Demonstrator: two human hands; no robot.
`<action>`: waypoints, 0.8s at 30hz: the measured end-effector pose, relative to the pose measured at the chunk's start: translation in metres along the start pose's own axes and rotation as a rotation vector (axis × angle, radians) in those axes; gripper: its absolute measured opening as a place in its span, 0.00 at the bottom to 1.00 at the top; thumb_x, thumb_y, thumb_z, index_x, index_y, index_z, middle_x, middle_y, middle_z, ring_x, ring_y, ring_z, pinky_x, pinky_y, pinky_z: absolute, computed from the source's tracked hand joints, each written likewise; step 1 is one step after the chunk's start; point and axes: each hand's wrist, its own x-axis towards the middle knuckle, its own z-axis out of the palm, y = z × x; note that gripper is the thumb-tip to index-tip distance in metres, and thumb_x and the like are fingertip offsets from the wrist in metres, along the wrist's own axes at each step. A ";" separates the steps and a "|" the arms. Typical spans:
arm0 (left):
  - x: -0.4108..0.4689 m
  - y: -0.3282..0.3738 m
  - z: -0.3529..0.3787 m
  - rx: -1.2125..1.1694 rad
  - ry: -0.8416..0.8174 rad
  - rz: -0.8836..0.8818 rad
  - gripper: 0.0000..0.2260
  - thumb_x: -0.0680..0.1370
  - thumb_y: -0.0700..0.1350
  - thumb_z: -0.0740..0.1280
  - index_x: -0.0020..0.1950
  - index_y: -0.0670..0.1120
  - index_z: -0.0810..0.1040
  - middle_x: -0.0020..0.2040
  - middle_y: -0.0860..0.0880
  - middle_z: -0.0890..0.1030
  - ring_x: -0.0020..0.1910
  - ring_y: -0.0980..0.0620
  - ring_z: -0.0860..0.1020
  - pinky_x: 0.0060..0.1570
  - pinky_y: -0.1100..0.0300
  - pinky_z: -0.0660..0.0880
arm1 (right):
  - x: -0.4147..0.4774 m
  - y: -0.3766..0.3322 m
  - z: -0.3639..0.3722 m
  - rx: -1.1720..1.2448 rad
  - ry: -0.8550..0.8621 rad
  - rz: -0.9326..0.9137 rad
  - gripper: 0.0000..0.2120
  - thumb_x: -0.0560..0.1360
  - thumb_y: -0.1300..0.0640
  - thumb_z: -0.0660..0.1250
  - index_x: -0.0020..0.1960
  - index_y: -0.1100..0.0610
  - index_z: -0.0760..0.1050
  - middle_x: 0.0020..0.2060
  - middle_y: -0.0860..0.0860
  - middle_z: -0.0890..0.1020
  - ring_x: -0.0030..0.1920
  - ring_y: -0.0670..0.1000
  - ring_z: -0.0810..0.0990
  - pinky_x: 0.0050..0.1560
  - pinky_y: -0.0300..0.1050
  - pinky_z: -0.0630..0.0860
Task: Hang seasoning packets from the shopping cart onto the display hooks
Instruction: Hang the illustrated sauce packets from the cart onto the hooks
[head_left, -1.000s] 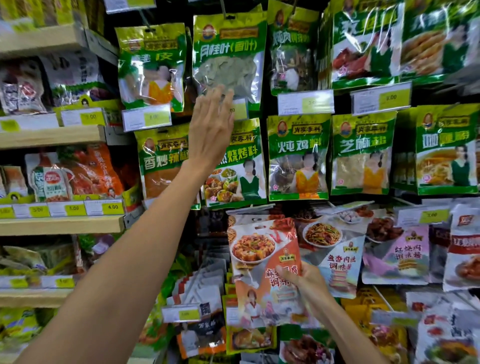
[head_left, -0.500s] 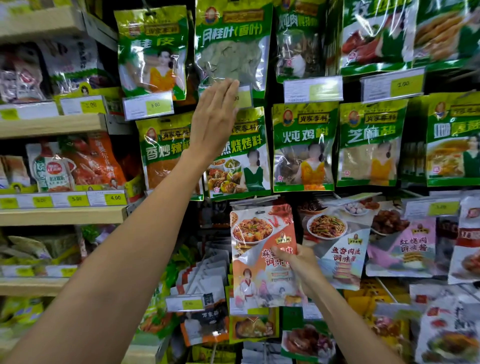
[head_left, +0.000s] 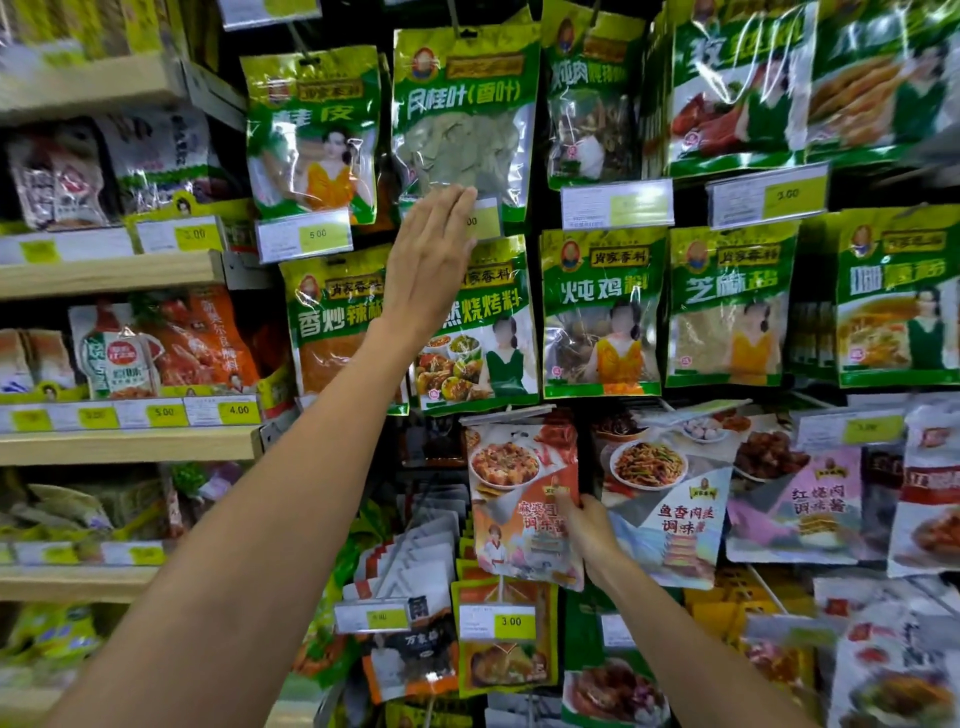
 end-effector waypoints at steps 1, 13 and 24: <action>-0.001 0.002 -0.002 -0.004 -0.002 -0.014 0.21 0.82 0.44 0.57 0.73 0.38 0.62 0.71 0.40 0.68 0.71 0.43 0.66 0.73 0.53 0.58 | -0.003 -0.001 -0.002 -0.018 -0.004 -0.019 0.19 0.81 0.52 0.60 0.65 0.65 0.70 0.60 0.59 0.79 0.60 0.58 0.77 0.63 0.54 0.73; -0.114 0.157 -0.030 -0.409 0.108 -0.085 0.11 0.80 0.39 0.59 0.57 0.36 0.77 0.52 0.38 0.80 0.53 0.43 0.77 0.55 0.51 0.73 | -0.101 0.019 -0.148 -0.202 0.115 -0.410 0.08 0.81 0.51 0.58 0.57 0.48 0.74 0.45 0.42 0.79 0.43 0.37 0.77 0.39 0.29 0.71; -0.275 0.549 -0.040 -1.288 -0.857 -0.564 0.13 0.80 0.45 0.59 0.43 0.39 0.79 0.40 0.42 0.81 0.41 0.48 0.77 0.40 0.63 0.68 | -0.252 0.181 -0.422 -0.384 0.636 0.009 0.10 0.79 0.61 0.63 0.42 0.49 0.77 0.34 0.49 0.83 0.34 0.43 0.79 0.37 0.32 0.72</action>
